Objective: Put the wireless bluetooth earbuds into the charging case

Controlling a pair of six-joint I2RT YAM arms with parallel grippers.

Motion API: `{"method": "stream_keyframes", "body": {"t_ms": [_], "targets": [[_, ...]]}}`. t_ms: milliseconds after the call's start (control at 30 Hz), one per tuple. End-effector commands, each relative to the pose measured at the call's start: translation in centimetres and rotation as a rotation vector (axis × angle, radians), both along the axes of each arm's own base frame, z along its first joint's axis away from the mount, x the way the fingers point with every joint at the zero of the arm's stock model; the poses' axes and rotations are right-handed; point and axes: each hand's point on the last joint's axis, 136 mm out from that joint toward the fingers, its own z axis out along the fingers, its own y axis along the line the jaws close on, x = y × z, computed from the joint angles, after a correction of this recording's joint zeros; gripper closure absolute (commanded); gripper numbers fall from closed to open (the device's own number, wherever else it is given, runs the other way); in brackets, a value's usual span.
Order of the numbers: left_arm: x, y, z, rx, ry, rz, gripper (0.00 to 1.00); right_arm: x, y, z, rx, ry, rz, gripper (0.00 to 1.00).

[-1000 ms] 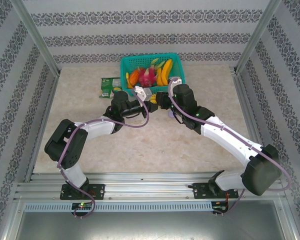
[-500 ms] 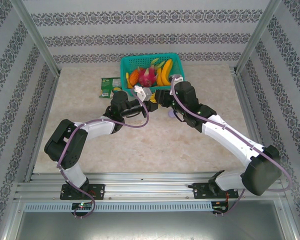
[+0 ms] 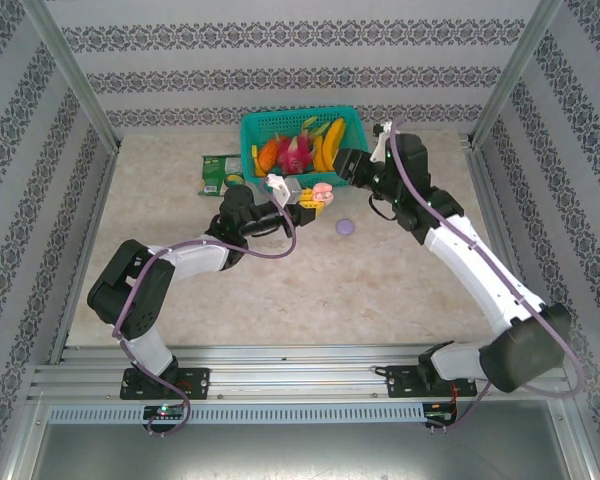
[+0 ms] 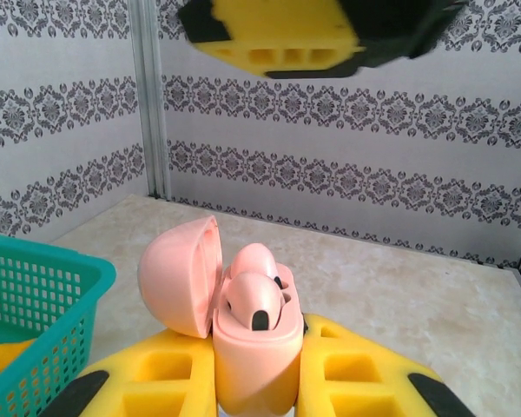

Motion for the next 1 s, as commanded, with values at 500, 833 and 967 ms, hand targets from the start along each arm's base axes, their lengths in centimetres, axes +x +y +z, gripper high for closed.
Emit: {"method": "stream_keyframes", "body": {"t_ms": [500,833,967], "targets": [[-1.8,0.1,1.4,-0.011,-0.026,-0.033,1.0,1.5,4.8,-8.8,-0.054,0.335,0.216,0.75],[-0.8,0.3,1.1,-0.006,-0.029,0.014,1.0,-3.4,3.3,-9.5,-0.065,0.338,0.204,0.76],[-0.4,0.3,0.9,-0.015,-0.017,0.028,1.0,-3.5,1.0,-9.4,-0.05,0.323,0.115,0.76]]}}
